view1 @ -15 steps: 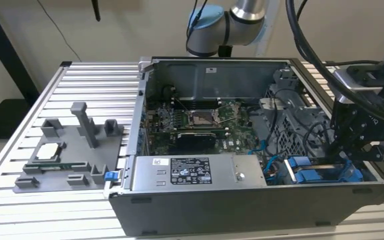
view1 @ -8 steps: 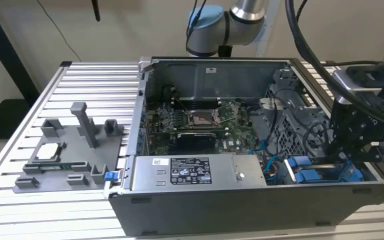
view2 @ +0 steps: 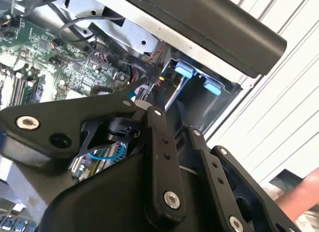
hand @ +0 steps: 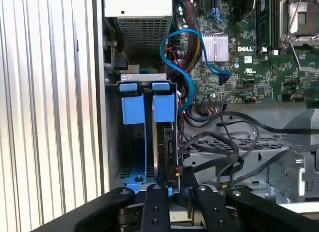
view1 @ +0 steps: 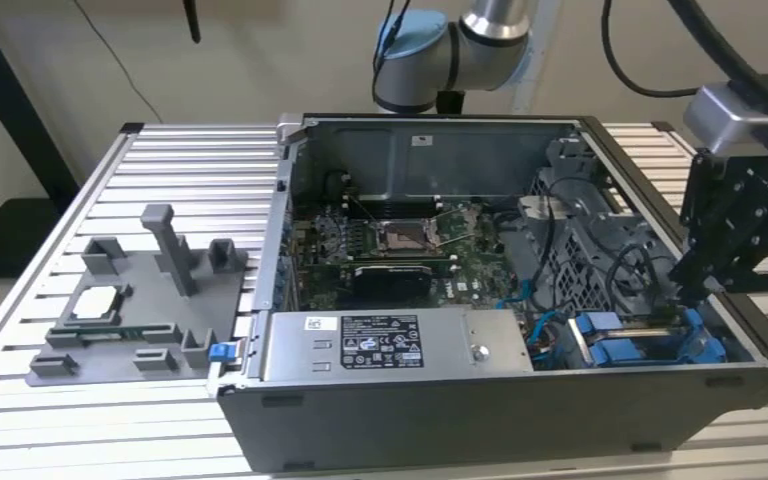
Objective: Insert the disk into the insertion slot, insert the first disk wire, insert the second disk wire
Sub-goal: 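Insert the first disk wire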
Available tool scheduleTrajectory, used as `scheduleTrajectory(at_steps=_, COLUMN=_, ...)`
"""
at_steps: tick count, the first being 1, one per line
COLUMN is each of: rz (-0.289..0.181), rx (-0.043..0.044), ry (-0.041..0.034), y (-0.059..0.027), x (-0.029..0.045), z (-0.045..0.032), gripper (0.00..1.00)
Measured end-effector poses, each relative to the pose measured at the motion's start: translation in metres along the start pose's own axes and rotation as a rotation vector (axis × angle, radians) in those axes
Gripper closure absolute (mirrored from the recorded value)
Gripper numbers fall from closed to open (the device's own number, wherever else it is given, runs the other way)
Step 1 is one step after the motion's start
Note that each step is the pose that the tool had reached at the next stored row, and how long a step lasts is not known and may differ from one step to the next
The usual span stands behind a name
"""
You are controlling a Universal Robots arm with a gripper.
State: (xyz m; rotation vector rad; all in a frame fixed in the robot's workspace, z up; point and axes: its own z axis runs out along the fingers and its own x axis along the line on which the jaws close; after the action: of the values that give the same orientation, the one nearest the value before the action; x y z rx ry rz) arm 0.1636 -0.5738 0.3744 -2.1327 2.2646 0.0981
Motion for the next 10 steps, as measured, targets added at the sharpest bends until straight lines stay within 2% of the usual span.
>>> scheduleTrajectory(at_steps=2, rz=0.000, rx=0.0042, ry=-0.0005, y=0.0001, x=-0.0016, z=-0.0020, gripper=0.00)
scheduleTrajectory(at_steps=7, rz=-0.002, rx=0.0303, ry=-0.0063, y=-0.0027, x=-0.0072, z=-0.0018, gripper=0.00)
scheduleTrajectory(at_steps=10, rz=-0.003, rx=0.0376, ry=-0.0103, y=-0.0050, x=-0.0086, z=-0.0014, gripper=0.00)
